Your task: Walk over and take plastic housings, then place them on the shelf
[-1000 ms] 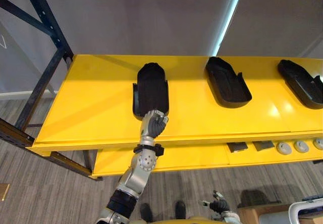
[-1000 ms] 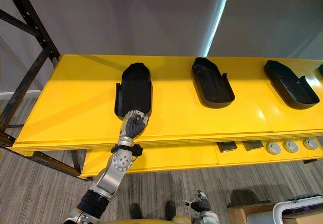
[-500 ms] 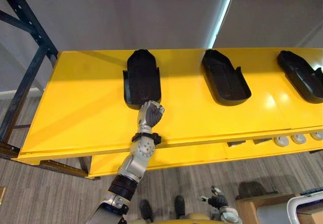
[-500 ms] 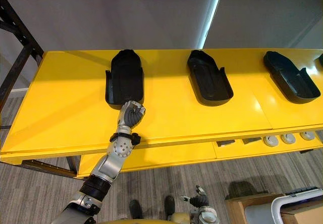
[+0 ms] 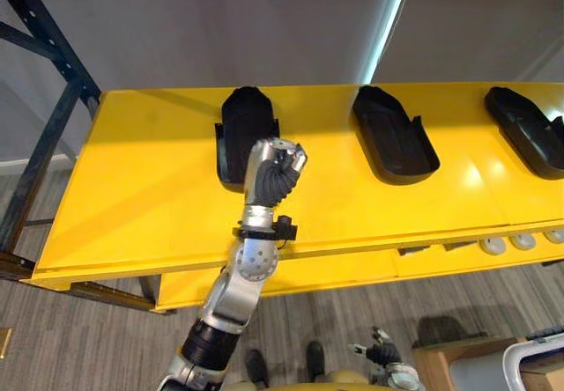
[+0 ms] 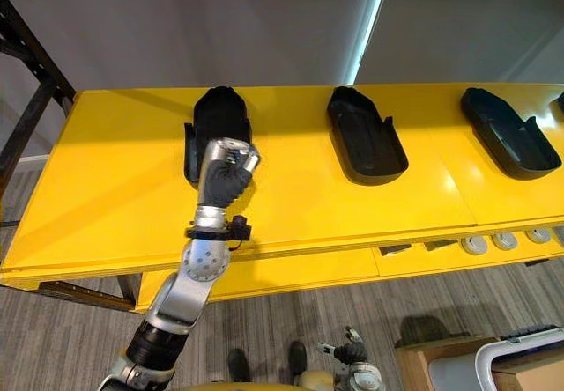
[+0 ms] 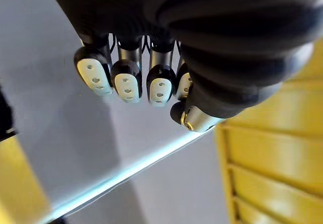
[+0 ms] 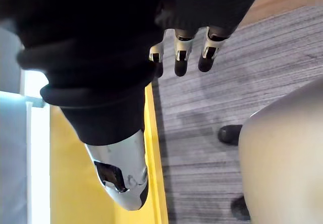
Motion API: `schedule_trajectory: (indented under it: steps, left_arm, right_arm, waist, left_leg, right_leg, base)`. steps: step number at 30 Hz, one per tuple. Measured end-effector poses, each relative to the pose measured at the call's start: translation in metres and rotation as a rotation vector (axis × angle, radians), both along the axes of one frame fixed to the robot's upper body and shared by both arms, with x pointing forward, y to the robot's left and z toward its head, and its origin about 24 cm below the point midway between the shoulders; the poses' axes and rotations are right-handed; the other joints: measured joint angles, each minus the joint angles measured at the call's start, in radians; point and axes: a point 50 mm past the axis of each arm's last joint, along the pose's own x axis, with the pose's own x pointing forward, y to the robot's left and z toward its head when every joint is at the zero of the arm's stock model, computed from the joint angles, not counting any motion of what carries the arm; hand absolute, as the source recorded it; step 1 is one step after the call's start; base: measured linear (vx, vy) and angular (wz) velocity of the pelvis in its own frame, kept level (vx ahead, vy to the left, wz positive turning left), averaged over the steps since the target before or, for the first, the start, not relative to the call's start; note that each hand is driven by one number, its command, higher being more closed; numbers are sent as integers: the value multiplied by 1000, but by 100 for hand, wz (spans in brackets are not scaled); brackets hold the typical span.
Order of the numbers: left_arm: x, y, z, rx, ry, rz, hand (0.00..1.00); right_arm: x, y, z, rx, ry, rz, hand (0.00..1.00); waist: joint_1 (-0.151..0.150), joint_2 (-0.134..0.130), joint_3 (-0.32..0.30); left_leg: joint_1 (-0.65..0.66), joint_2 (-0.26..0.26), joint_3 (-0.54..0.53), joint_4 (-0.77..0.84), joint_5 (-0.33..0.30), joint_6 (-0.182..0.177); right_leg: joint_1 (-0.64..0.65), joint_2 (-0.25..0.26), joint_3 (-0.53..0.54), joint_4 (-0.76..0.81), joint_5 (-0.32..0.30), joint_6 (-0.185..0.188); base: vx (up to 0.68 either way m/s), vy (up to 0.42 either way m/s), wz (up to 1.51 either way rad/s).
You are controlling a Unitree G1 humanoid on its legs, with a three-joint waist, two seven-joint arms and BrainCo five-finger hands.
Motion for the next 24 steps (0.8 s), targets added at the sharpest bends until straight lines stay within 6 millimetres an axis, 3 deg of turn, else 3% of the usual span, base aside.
schedule_trajectory:
  steps: [2,3,5,7,11,12,16,19,22,24]
  left_arm:
    - [-14,43,3,-157,-50,133,100]
    - [-17,53,2,-192,-56,170,100]
    - [-33,102,-13,-310,-36,372,100]
    - [-51,135,-30,-401,1,538,100]
    - [-76,170,-81,-568,182,711,100]
    - [-85,179,-116,-623,343,780,0]
    - [-112,175,-208,-716,837,809,0]
    - [-137,151,-269,-730,1218,715,0]
    - [-154,127,-299,-733,1420,638,0]
    - [-161,117,-308,-723,1493,603,0]
  right_arm:
    - [-3,-3,-2,-8,17,0,0]
    - [-4,-4,-2,-10,17,1,0]
    - [-4,-5,-2,-15,24,3,0]
    - [-6,-5,-2,-15,28,3,0]
    - [-14,-6,-4,-15,51,-1,0]
    - [-14,-5,-5,-11,56,-2,0]
    - [-10,2,-2,12,40,-3,0]
    - [-6,13,0,47,19,-1,0]
    - [-4,14,0,48,14,-5,0]
    - [-6,11,0,44,17,-23,0]
  waist:
    - [18,9,0]
    - [24,11,-1]
    - [32,13,-1]
    - [38,11,-2]
    - [82,1,-13]
    - [83,-3,-16]
    - [83,-15,-24]
    - [81,-22,-42]
    - [82,-23,-48]
    - [82,-17,-50]
  left_leg:
    - [15,2,-20,0,-6,-5]
    - [16,3,-24,0,-7,-5]
    - [21,4,-40,0,-8,-3]
    - [22,4,-50,0,-10,0]
    - [25,3,-48,0,-14,4]
    - [29,1,-49,0,-16,6]
    - [68,-4,-51,0,-12,3]
    - [78,-8,-54,0,-18,0]
    - [82,-11,-53,0,-19,0]
    - [83,-13,-53,0,-22,-2]
  right_leg:
    - [14,2,-15,12,-11,-3]
    - [16,2,-21,16,-15,-4]
    - [30,2,-41,17,-20,-3]
    - [43,1,-55,17,-25,-3]
    - [52,-3,-72,17,-31,-3]
    - [60,-6,-84,17,-34,-1]
    - [91,-14,-88,43,-59,8]
    - [89,-20,-97,70,-81,11]
    - [90,-23,-99,73,-84,12]
    - [90,-24,-98,75,-85,13]
  base:
    - [-51,-16,23]
    - [-37,-14,26]
    - [-37,-15,27]
    - [-33,-9,21]
    - [11,5,12]
    - [33,9,16]
    - [43,19,7]
    - [22,12,5]
    - [0,0,0]
    - [0,0,0]
